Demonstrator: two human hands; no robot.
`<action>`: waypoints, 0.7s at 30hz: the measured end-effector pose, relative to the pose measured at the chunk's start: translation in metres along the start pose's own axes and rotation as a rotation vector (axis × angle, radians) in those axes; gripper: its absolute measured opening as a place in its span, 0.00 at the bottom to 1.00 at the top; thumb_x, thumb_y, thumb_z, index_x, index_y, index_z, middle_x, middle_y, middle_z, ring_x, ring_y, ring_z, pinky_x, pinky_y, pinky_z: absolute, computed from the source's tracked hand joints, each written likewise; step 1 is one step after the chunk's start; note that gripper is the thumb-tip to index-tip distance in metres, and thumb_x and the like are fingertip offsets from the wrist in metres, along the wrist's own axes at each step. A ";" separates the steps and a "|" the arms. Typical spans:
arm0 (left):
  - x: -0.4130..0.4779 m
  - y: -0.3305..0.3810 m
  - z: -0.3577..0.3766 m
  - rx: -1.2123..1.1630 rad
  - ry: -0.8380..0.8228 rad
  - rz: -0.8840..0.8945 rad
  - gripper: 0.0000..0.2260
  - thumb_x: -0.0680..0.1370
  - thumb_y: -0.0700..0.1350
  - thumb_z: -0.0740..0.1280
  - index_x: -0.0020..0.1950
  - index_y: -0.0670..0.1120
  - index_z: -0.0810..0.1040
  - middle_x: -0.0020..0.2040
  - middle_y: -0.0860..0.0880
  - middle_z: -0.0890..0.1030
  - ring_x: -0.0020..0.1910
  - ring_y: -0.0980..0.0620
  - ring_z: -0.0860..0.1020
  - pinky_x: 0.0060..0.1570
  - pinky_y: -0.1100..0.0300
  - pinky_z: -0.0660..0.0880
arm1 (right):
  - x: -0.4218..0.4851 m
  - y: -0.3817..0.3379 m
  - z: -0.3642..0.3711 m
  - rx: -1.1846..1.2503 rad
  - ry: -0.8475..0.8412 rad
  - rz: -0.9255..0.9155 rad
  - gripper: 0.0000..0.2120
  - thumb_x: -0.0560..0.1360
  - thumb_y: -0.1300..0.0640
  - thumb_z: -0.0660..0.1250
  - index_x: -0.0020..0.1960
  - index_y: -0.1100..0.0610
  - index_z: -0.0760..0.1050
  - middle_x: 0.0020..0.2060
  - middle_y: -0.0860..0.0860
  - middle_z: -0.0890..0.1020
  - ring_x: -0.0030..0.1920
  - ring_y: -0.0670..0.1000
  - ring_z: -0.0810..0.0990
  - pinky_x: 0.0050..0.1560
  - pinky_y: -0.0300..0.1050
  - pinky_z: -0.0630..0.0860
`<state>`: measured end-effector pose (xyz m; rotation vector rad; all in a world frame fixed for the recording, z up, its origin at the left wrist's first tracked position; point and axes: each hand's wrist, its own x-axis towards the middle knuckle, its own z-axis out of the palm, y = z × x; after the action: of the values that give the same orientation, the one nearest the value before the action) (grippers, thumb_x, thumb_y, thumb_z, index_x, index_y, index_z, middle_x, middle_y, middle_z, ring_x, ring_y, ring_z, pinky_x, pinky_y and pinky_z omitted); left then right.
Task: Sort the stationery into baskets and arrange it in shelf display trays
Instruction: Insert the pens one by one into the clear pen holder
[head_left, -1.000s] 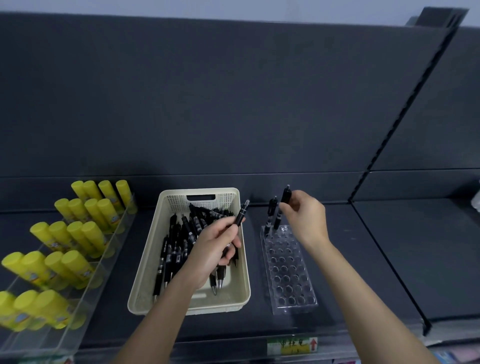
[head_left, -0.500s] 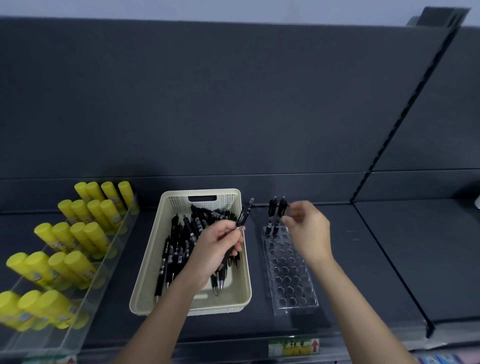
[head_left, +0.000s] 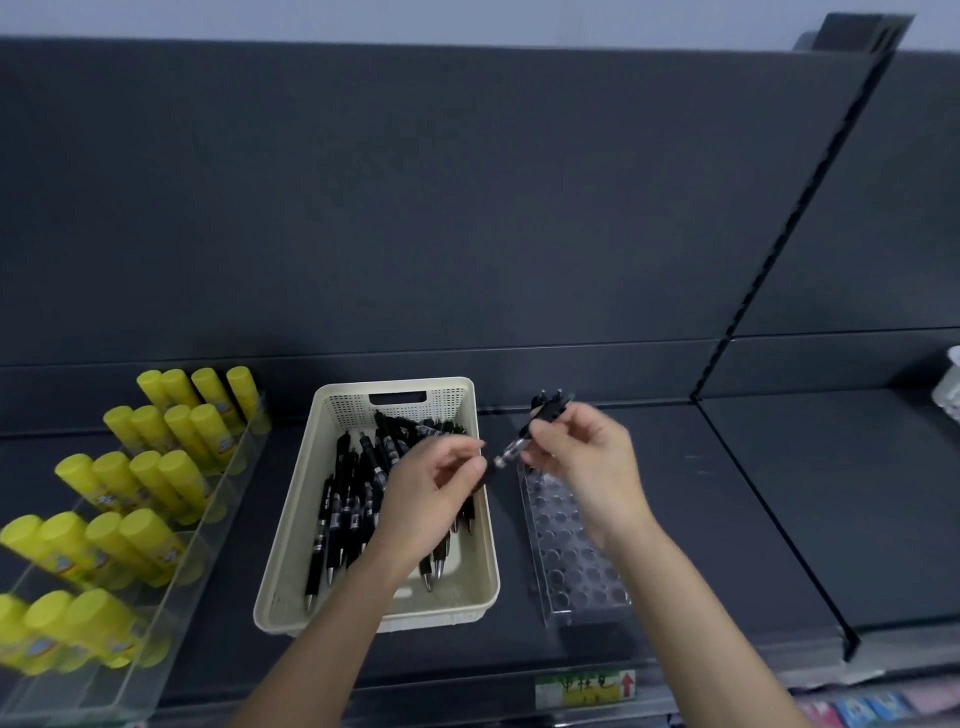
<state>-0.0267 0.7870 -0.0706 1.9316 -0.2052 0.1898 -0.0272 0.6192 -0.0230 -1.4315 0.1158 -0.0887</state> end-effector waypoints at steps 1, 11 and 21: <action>0.002 0.000 -0.002 0.038 0.075 0.004 0.14 0.76 0.41 0.69 0.47 0.63 0.78 0.47 0.59 0.81 0.47 0.66 0.78 0.48 0.75 0.71 | 0.003 -0.006 -0.005 -0.026 0.044 -0.034 0.07 0.75 0.69 0.66 0.43 0.73 0.71 0.36 0.59 0.73 0.35 0.50 0.79 0.42 0.43 0.81; 0.009 -0.022 -0.012 0.560 0.114 -0.330 0.18 0.77 0.48 0.66 0.65 0.44 0.74 0.64 0.45 0.72 0.65 0.45 0.68 0.64 0.50 0.68 | 0.038 -0.007 -0.044 -0.735 0.277 -0.301 0.03 0.75 0.63 0.66 0.45 0.57 0.76 0.39 0.51 0.81 0.40 0.50 0.77 0.39 0.35 0.66; 0.009 -0.030 -0.013 0.592 0.071 -0.310 0.16 0.77 0.50 0.65 0.63 0.45 0.77 0.64 0.46 0.74 0.64 0.44 0.68 0.61 0.53 0.68 | 0.044 0.015 -0.041 -0.965 0.055 -0.240 0.04 0.76 0.63 0.65 0.44 0.64 0.74 0.40 0.56 0.79 0.42 0.56 0.76 0.42 0.47 0.72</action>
<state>-0.0115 0.8092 -0.0909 2.5062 0.2253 0.1182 0.0112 0.5753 -0.0448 -2.4049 0.0255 -0.2983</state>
